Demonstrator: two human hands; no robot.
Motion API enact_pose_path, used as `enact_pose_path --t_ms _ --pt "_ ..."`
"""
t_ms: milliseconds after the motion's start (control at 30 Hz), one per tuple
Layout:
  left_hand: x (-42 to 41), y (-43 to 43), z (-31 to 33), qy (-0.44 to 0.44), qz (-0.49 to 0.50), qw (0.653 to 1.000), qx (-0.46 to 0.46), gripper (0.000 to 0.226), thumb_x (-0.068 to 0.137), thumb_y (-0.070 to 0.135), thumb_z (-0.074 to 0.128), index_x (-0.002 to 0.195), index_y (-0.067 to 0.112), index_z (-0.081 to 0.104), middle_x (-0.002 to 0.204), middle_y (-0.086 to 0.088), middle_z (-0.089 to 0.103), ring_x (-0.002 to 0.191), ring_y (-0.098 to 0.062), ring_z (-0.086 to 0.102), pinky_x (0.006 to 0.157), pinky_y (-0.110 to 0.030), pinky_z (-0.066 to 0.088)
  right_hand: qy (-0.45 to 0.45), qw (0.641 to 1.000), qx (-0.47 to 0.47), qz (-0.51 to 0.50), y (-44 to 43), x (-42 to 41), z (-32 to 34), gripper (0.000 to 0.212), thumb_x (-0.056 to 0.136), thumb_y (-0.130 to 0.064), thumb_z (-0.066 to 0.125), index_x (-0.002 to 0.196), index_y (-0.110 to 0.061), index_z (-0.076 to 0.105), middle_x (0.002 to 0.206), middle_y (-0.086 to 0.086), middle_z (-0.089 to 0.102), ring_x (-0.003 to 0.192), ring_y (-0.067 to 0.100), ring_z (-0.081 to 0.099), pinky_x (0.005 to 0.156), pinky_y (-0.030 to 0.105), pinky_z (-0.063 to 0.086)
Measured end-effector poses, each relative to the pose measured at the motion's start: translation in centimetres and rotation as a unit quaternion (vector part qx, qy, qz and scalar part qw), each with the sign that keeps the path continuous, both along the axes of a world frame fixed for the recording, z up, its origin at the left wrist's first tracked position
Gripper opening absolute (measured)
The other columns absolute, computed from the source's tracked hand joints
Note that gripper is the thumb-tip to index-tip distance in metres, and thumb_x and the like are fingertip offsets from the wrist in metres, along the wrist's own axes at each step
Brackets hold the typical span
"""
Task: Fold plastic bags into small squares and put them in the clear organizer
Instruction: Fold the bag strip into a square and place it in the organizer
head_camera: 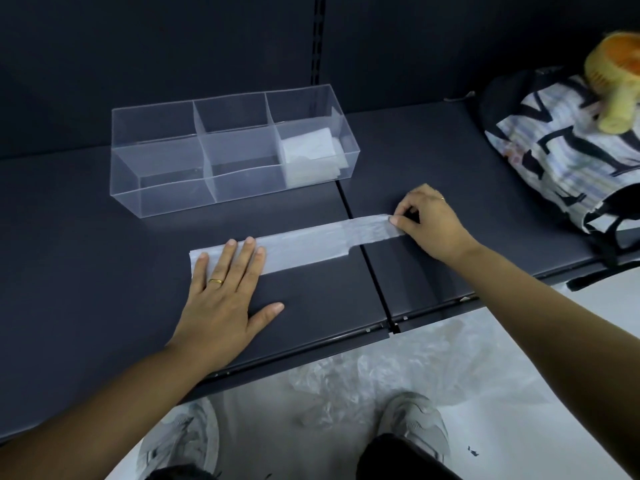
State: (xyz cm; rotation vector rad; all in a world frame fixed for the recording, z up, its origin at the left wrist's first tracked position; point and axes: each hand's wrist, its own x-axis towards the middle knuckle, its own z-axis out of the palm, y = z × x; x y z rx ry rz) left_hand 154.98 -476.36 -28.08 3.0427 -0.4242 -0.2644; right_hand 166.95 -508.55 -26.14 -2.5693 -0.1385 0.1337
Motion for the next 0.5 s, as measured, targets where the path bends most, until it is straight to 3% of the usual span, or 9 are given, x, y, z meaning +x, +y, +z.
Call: enact_pose_path --t_ms 67,167,233,333,367,433,500 --pt "0.1 0.3 -0.1 0.003 -0.009 1.0 -0.004 0.083 0.089 0.068 0.006 0.152 0.013 0.013 0.16 -0.005 0.01 0.148 -0.025 0.006 0.118 -0.053 0.011 0.007 0.999 0.038 -0.024 -0.1 -0.7 0.5 0.015 0.089 -0.016 0.066 0.076 -0.02 0.059 0.084 -0.009 0.058 0.08 0.01 0.056 0.07 0.006 0.038" --pt "0.4 1.5 0.0 0.001 -0.04 0.999 -0.025 0.085 0.088 0.07 0.002 0.153 0.016 0.009 0.161 0.0 0.004 0.148 -0.018 -0.004 0.12 -0.047 0.0 0.066 0.981 0.158 -0.087 -0.5 -2.9 1.3 0.015 0.086 -0.009 0.066 0.075 -0.018 0.061 0.063 -0.01 0.064 0.057 0.003 0.057 0.055 0.007 0.041" --pt "0.6 1.8 0.8 -0.003 -0.059 0.997 -0.044 0.086 0.088 0.07 0.004 0.152 0.014 0.019 0.161 -0.001 0.009 0.148 -0.017 -0.003 0.12 -0.043 -0.002 0.132 0.946 0.266 -0.13 -0.7 -5.1 1.8 0.012 0.086 -0.005 0.067 0.08 -0.015 0.063 0.056 -0.006 0.061 0.05 0.009 0.052 0.053 0.016 0.045" --pt "-0.3 -1.1 2.6 -0.002 -0.077 0.991 -0.112 0.082 0.089 0.064 0.018 0.146 0.008 0.035 0.158 -0.005 0.021 0.148 -0.019 0.008 0.119 -0.037 0.001 0.221 0.877 0.38 -0.195 -0.9 -8.4 3.2 0.011 0.087 -0.002 0.064 0.088 -0.013 0.065 0.063 0.004 0.057 0.053 0.013 0.051 0.05 0.02 0.047" --pt "-0.8 -2.7 3.0 0.012 -0.088 0.985 -0.145 0.082 0.089 0.065 0.02 0.148 0.009 0.031 0.159 -0.006 0.018 0.148 -0.018 0.005 0.119 -0.034 -0.002 0.239 0.857 0.405 -0.211 -0.8 -9.4 3.8 0.012 0.086 -0.002 0.063 0.089 -0.013 0.065 0.065 0.005 0.055 0.053 0.011 0.052 0.049 0.02 0.046" --pt "-1.9 -6.0 3.5 0.043 -0.118 0.975 -0.184 0.085 0.088 0.069 0.017 0.152 0.015 0.006 0.161 0.0 -0.003 0.146 -0.01 -0.013 0.117 -0.027 -0.014 0.267 0.826 0.443 -0.225 -0.2 -11.2 5.4 0.013 0.081 -0.002 0.065 0.09 -0.012 0.066 0.064 0.006 0.055 0.05 0.01 0.052 0.047 0.019 0.045" --pt "-2.7 -8.7 4.0 0.056 -0.129 0.965 -0.223 0.085 0.09 0.069 0.026 0.149 0.02 -0.012 0.157 0.007 -0.018 0.142 -0.003 -0.024 0.113 -0.021 -0.019 0.296 0.814 0.459 -0.198 0.9 -12.7 7.1 0.022 0.071 -0.009 0.069 0.092 -0.01 0.066 0.061 0.008 0.057 0.049 0.012 0.053 0.047 0.019 0.045"
